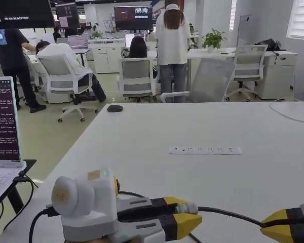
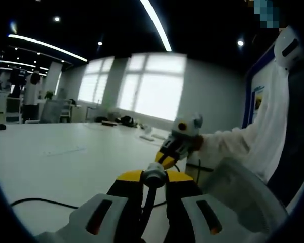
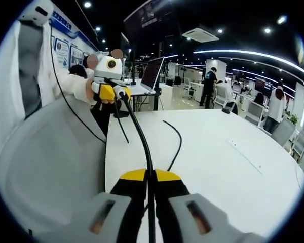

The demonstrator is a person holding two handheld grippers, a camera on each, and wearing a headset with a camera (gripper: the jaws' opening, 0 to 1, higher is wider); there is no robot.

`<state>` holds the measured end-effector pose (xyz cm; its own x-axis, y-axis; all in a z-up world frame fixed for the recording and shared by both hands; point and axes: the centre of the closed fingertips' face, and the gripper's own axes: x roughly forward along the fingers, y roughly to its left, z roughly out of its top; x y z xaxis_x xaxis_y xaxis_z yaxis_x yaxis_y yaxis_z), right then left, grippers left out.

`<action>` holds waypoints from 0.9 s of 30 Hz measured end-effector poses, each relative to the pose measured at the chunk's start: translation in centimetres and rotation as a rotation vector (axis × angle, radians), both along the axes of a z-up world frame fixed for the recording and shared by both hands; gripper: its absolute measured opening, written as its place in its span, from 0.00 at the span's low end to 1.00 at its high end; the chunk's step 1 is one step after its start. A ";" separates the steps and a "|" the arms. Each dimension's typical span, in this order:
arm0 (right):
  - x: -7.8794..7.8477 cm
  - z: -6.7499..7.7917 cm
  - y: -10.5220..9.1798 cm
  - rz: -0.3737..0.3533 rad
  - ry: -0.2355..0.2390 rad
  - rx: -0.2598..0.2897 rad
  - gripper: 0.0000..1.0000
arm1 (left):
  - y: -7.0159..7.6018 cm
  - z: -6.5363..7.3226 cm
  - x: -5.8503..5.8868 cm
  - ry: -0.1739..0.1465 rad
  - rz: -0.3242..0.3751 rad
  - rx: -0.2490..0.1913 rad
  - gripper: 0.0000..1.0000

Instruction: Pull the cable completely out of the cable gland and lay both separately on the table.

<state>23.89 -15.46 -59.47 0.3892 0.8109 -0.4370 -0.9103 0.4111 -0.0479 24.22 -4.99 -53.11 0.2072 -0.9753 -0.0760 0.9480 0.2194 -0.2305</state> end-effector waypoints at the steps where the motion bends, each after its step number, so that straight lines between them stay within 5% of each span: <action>1: 0.0 0.0 0.0 -0.002 0.000 0.000 0.03 | 0.0 0.0 0.0 -0.001 0.000 0.000 0.17; 10: 0.1 1.2 -0.1 -0.007 -0.015 -0.009 0.09 | -0.1 0.1 -0.1 0.002 -0.007 -0.005 0.17; 20: -0.9 5.2 5.4 0.164 -0.115 -0.011 0.14 | -0.5 -0.3 -0.6 0.002 -0.033 0.015 0.17; 27: -1.2 5.9 8.5 0.246 -0.131 0.000 0.13 | -0.4 -0.3 -0.5 0.007 -0.023 0.011 0.17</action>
<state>22.66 -6.95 -53.54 0.2341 0.8879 -0.3961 -0.9687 0.1786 -0.1722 23.75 -5.39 -53.40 0.1839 -0.9789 -0.0885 0.9513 0.1999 -0.2345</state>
